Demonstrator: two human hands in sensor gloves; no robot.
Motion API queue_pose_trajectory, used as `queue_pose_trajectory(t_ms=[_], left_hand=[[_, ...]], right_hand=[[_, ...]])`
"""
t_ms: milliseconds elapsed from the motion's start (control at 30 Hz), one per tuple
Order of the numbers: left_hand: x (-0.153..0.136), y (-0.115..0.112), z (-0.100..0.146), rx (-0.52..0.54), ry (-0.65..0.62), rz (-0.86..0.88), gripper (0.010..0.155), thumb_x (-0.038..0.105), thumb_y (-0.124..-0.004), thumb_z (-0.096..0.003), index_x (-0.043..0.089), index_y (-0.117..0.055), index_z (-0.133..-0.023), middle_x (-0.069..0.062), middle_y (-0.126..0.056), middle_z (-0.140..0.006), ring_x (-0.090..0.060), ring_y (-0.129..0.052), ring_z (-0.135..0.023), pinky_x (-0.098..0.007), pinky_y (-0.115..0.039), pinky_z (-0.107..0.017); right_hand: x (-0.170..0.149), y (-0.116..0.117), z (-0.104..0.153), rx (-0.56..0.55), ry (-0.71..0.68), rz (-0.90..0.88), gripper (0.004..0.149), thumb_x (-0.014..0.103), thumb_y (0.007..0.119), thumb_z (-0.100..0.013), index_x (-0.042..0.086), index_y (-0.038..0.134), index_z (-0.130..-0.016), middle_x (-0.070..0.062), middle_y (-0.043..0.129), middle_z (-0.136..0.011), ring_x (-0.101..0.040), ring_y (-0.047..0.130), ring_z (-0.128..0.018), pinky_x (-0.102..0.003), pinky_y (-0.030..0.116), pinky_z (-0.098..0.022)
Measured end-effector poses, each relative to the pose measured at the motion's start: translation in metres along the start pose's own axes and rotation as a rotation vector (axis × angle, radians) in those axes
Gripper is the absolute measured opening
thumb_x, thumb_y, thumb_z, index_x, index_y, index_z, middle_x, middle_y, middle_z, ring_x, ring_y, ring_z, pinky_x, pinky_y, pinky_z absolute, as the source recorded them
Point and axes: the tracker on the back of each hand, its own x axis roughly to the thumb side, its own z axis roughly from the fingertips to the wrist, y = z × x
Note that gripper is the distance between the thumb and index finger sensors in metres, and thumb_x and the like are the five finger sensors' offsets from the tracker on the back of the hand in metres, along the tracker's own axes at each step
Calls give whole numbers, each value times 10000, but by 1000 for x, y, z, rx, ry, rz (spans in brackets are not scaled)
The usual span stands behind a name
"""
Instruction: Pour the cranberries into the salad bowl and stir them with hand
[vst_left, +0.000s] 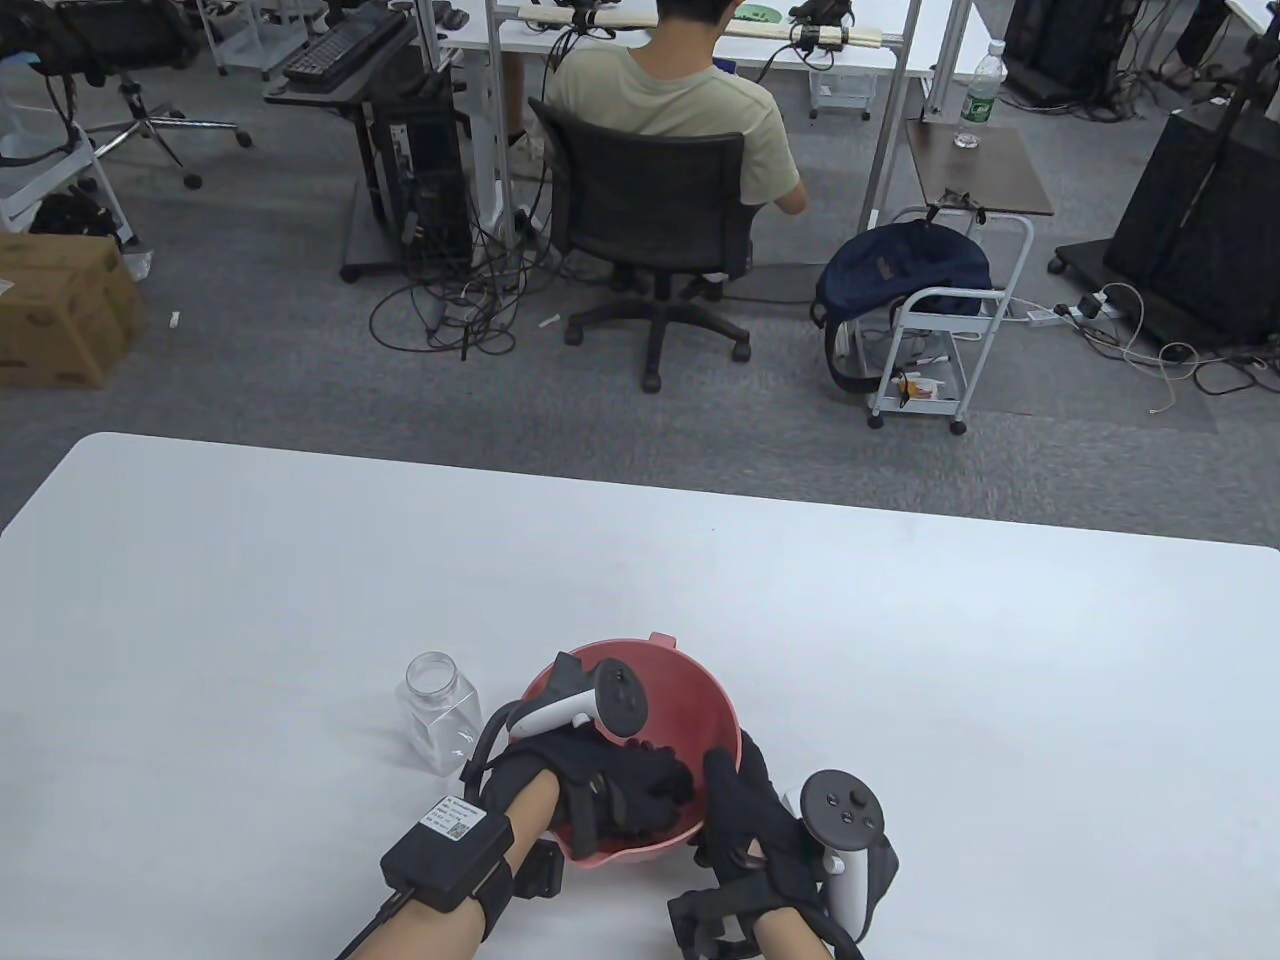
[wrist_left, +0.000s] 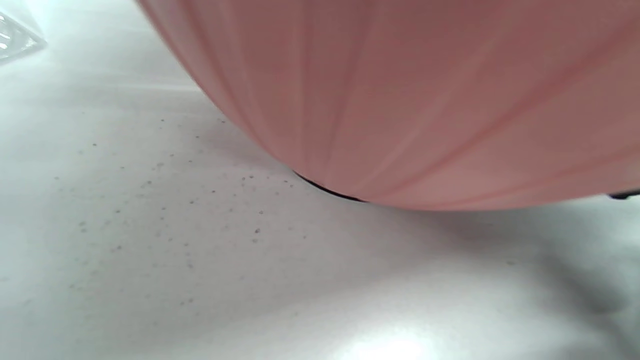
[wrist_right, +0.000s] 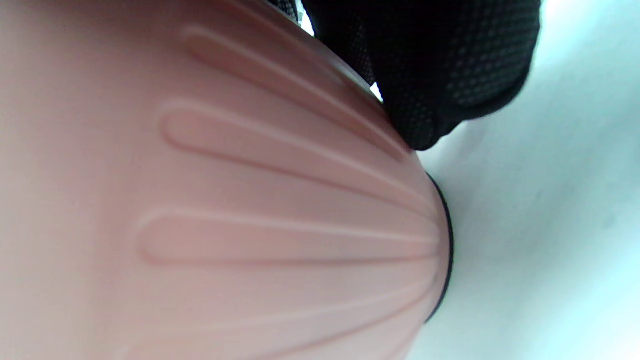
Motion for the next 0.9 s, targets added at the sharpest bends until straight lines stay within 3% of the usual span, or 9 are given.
queue_pose_trajectory(t_ms=[233,367,567,900], left_hand=[[0,0,0,13,-3,11,656,866,-711,-381,783,-545,-1010,476,-495,-1212,56,-485,-1201,-384,-719,-826],[-1,0,0,32,-23,26,632,845,-669,-440,746,-502,-1042,437,-472,-1234,-33,-452,-1217,-419,-691,-825],[-1,0,0,30,-16,29,652,842,-642,-466,693,-461,-1075,392,-421,-1248,-33,-416,-1213,-423,-675,-825],[-2,0,1,14,12,31,705,834,-640,-482,620,-402,-1110,302,-420,-1249,-66,-499,-1186,-385,-709,-803]], right_hand=[[0,0,0,0,0,-3,761,723,558,-490,257,463,-1084,-202,688,-1052,-404,939,-621,-408,874,-400],[0,0,1,0,0,-3,759,724,556,-491,259,465,-1083,-202,687,-1053,-404,938,-623,-409,874,-400],[0,0,0,1,-2,-3,761,724,558,-489,258,464,-1084,-200,688,-1053,-404,937,-625,-410,873,-402],[0,0,0,2,1,-6,760,726,558,-489,261,467,-1083,-201,689,-1053,-403,937,-626,-410,873,-402]])
